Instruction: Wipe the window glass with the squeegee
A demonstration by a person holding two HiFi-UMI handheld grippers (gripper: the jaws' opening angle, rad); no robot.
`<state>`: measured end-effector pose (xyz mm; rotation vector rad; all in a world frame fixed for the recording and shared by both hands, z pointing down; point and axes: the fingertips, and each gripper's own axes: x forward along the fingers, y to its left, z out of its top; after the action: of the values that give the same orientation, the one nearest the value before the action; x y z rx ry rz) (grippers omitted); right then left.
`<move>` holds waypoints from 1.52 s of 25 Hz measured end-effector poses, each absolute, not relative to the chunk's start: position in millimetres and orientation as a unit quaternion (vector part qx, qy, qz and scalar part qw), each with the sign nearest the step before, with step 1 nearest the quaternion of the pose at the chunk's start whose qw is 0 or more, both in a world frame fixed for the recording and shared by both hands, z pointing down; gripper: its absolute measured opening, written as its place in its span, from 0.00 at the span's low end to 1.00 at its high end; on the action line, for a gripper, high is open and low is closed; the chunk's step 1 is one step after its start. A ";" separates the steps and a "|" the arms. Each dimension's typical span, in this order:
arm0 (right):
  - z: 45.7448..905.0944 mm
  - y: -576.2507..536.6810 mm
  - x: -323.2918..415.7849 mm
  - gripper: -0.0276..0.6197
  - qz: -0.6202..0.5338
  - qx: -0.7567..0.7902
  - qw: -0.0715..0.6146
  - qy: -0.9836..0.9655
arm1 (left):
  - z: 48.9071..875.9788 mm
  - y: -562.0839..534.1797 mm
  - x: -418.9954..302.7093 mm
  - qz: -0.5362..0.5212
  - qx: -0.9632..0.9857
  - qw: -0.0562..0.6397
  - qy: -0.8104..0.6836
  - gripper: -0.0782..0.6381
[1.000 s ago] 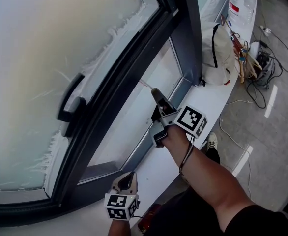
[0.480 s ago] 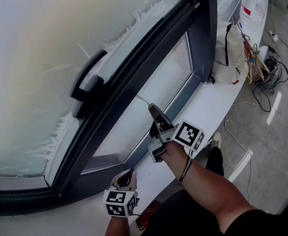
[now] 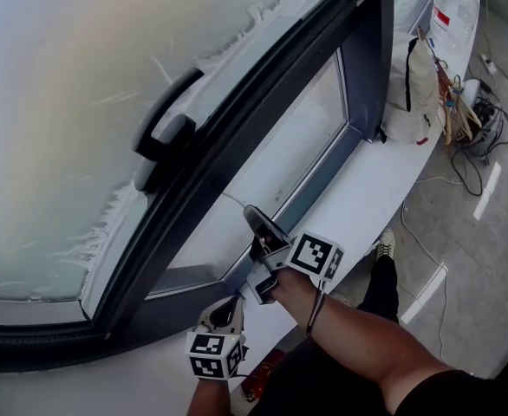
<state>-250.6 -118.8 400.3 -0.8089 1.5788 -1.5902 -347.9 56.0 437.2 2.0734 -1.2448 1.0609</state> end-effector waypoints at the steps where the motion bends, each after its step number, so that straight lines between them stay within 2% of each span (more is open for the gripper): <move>1: 400.6 -117.9 -251.6 0.19 -0.620 -0.315 0.372 0.615 | 437.4 57.2 -348.3 0.390 0.761 0.248 -0.456 0.11; 12: 404.2 -101.8 -270.8 0.19 -0.622 -0.302 0.364 0.624 | 444.4 67.9 -352.5 0.397 0.759 0.251 -0.452 0.11; 23: 408.5 -97.2 -252.9 0.19 -0.623 -0.276 0.378 0.627 | 442.5 56.9 -334.7 0.418 0.761 0.237 -0.436 0.11; 27: 421.5 -103.9 -206.6 0.19 -0.605 -0.299 0.382 0.632 | 445.1 40.4 -305.6 0.416 0.771 0.234 -0.422 0.11; 38: 467.3 -198.7 -4.0 0.19 -0.541 -0.433 0.454 0.560 | 455.3 -7.9 -229.6 0.426 0.781 0.235 -0.391 0.11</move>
<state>-4.0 -198.7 467.3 -1.0696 1.3814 -1.3350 -229.6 -7.9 455.3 2.1425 -1.0721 1.1698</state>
